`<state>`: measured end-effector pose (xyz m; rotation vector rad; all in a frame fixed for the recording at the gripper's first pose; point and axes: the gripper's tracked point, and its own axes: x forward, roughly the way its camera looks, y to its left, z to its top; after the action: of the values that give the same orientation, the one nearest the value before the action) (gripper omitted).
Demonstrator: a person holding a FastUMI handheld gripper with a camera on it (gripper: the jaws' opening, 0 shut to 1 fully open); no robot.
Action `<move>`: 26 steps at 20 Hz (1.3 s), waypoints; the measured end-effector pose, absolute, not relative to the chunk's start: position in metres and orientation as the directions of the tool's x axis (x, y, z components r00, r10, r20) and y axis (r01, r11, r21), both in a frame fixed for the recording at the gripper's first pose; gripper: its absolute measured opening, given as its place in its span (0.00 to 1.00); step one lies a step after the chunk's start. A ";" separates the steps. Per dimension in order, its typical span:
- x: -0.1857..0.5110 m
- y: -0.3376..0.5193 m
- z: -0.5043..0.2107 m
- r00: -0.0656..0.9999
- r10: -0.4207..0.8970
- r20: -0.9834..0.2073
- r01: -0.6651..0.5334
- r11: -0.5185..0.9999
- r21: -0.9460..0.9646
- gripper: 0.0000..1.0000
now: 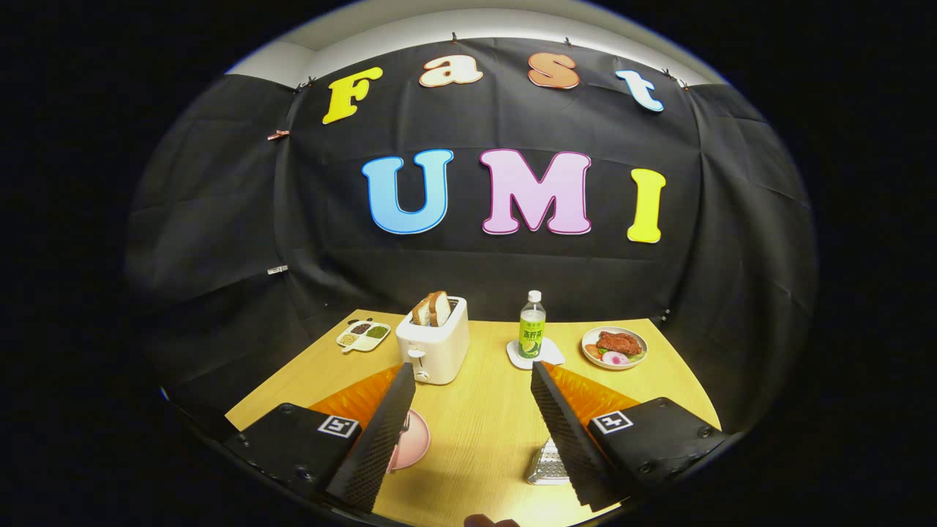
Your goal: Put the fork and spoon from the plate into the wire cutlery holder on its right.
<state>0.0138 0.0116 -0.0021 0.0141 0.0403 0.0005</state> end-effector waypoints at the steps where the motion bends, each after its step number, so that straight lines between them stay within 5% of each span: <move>1: 0.018 0.017 -0.004 0.999 0.015 -0.051 -0.015 1.000 0.009 0.99; 8: 0.052 0.057 -0.051 0.967 0.093 -0.237 -0.106 0.994 -0.041 0.99; 14: 0.067 0.100 -0.128 0.857 0.177 -0.483 -0.207 0.978 -0.009 0.99; 21: 0.079 0.141 -0.205 0.744 0.203 -0.637 -0.328 0.941 -0.084 0.99; 26: 0.091 0.153 -0.264 0.632 0.166 -0.757 -0.326 0.943 -0.066 0.88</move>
<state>0.0908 0.1532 -0.2635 -0.2042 0.8424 0.2838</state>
